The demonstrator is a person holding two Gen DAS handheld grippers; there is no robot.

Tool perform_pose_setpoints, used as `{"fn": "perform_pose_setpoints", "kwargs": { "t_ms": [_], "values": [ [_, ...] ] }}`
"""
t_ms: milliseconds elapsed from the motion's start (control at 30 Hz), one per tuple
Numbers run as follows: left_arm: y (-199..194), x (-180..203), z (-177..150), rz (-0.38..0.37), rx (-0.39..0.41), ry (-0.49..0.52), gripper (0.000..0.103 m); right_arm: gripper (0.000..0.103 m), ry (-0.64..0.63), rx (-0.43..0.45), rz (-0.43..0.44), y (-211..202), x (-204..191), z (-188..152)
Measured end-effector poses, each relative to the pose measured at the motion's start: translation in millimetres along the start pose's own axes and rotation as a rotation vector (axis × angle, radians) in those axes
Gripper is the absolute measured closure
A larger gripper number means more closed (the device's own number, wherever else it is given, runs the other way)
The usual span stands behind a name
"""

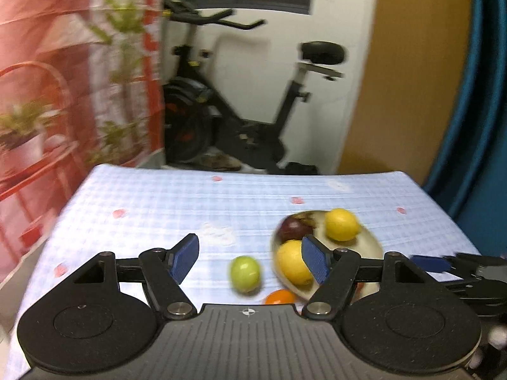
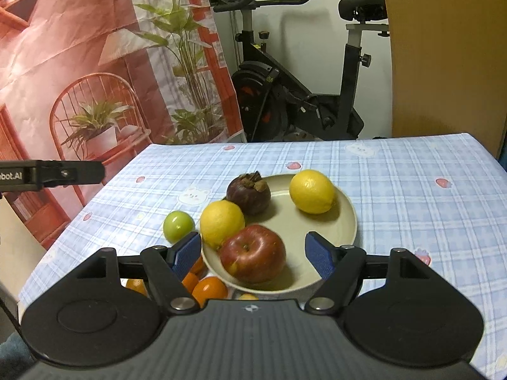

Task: Organize fruits
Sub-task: 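Move the open left gripper to the pale green round fruit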

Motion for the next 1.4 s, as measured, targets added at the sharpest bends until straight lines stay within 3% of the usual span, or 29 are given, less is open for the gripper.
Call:
{"fn": "perform_pose_setpoints", "kwargs": {
  "t_ms": [133, 333, 500, 667, 867, 1000, 1100, 1300, 1400],
  "values": [
    [-1.8, -16.9, -11.0, 0.034, -0.019, -0.057, 0.028, 0.023, -0.001, -0.013, -0.003, 0.3, -6.8, -7.7],
    [1.9, -35.4, -17.7, 0.042, -0.042, -0.149, 0.014, 0.016, -0.026, -0.046, -0.009, 5.8, -16.0, -20.5],
    [5.5, -37.7, -29.2, 0.022, -0.052, -0.155, 0.011, 0.015, -0.023, -0.082, 0.004, 10.6, -14.6, -31.1],
    [9.3, -31.8, -50.4, 0.005, -0.078, -0.163, 0.011, 0.015, -0.009, -0.111, 0.053, 10.6, -15.2, -46.9],
    [14.5, -20.5, -67.5, 0.036, -0.115, -0.12, 0.012, 0.017, -0.124, -0.143, 0.05, 13.3, -31.6, -63.6],
    [12.6, -16.7, -70.3, -0.021, -0.068, -0.145, 0.012, 0.019, -0.207, -0.12, 0.041, 14.9, -40.7, -68.8],
    [14.2, -14.0, -71.5, -0.013, -0.058, -0.131, 0.013, 0.019, -0.239, -0.082, 0.04, 13.0, -43.1, -71.6],
    [21.7, -6.0, -77.1, -0.082, -0.111, -0.129, 0.018, 0.019, -0.257, -0.064, 0.042, 12.8, -43.0, -76.6],
    [24.4, -2.2, -79.2, -0.08, -0.119, -0.109, 0.018, 0.019, -0.251, -0.113, 0.058, 15.2, -43.1, -78.9]
  ]
}}
Point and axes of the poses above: each gripper's, at about its wrist camera, not at the fingertips, and y roughly the way its jaws point, x to its right, z to its top, the point moved 5 cm from there along y, roughly the way its jaws point, and after that the axes turned 5 degrees about z, right-handed, at the moved point
